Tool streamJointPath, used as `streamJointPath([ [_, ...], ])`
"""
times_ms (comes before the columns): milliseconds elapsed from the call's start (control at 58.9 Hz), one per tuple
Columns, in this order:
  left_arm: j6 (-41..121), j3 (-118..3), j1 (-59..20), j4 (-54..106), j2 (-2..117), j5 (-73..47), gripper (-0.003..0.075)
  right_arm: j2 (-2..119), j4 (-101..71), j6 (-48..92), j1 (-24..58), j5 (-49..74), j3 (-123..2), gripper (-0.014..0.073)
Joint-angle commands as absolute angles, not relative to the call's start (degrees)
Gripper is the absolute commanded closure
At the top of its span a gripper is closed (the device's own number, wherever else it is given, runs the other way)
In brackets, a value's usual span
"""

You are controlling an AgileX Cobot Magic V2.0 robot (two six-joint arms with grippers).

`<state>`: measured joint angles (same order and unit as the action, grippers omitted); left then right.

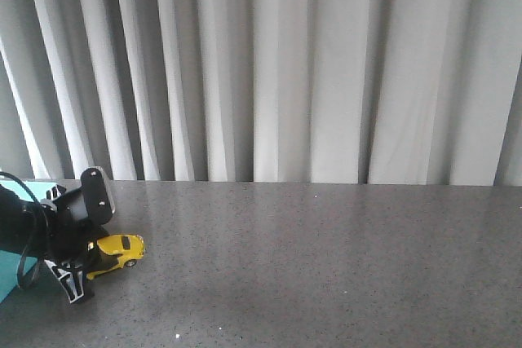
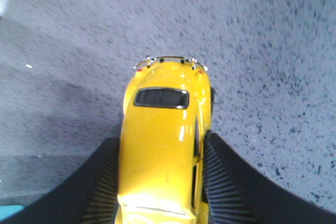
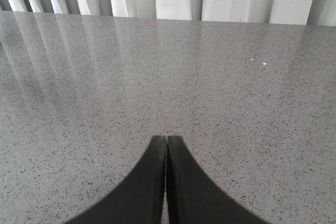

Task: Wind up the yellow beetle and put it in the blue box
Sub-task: 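Carry the car over the blue box and drop it inside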

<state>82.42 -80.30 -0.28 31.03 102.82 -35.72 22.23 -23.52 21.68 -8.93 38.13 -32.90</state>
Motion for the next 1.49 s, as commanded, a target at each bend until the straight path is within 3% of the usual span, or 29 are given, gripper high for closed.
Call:
streamJointPath([
  [0,81.49,-81.78,-0.68,33.87,97.45,-32.4,0.0727,22.61,-24.22,21.86,-9.02,34.42,-34.37,0.0601],
  [289,75.5,-81.78,0.24,33.36,89.16,-21.1,0.0727,22.61,-24.22,21.86,-9.02,34.42,-34.37,0.0601],
  [543,64.81,-81.78,9.1,33.34,87.2,-11.55,0.0727,22.61,-24.35,21.86,-9.02,34.43,-34.37,0.0601],
  [883,59.5,-81.78,17.49,33.79,93.08,-9.83,0.0727,22.61,-24.35,21.86,-9.02,34.43,-34.37,0.0601],
  [1240,56.95,-81.78,19.31,33.84,102.03,-6.68,0.0727,22.61,-24.35,21.86,-9.02,34.43,-34.37,0.0601],
  [1478,56.14,-81.66,19.31,33.76,103.49,-7.07,0.0653,22.61,-24.34,21.86,-9.02,34.49,-34.37,0.0601],
])
